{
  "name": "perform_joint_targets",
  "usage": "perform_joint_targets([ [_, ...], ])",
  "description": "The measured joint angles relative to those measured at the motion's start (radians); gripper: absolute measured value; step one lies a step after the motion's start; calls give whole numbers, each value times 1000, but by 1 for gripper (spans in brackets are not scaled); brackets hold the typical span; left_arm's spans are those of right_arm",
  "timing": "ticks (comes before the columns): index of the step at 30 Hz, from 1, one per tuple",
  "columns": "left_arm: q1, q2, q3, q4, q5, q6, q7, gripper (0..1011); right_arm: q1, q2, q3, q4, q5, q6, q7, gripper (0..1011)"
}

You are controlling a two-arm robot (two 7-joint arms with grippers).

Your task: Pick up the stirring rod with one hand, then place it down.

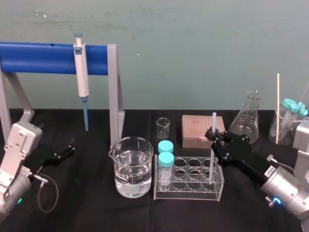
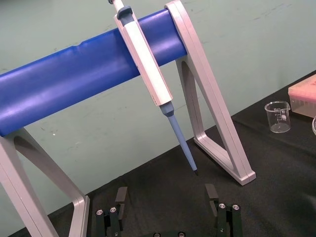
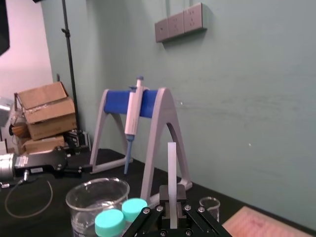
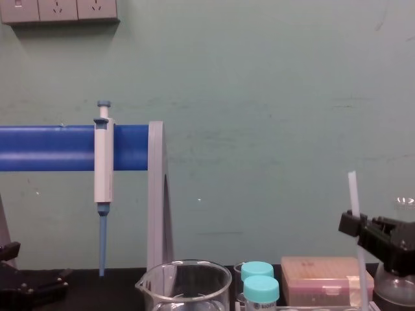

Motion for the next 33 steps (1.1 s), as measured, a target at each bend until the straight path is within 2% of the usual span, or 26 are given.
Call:
perform_joint_targets([
  [9,0,0,0,0,0,0,0,1000,-3,-14,-8,29,-8,19,-7,72],
  [24,0,0,0,0,0,0,0,1000,-5,-16,-11,32,-21,28,-18,77],
  [27,0,0,0,0,0,0,0,1000,-4,-16,-11,32,-20,28,-18,153],
  [28,0,0,0,0,0,0,0,1000,-4,-16,-11,32,-20,28,-17,209],
  [29,0,0,0,0,0,0,0,1000,-4,-16,-11,32,-19,28,-17,209],
  [32,0,0,0,0,0,0,0,1000,-4,-16,-11,33,-19,28,-17,329],
  [33,0,0,0,0,0,0,0,1000,-4,-16,-11,33,-19,28,-16,329],
])
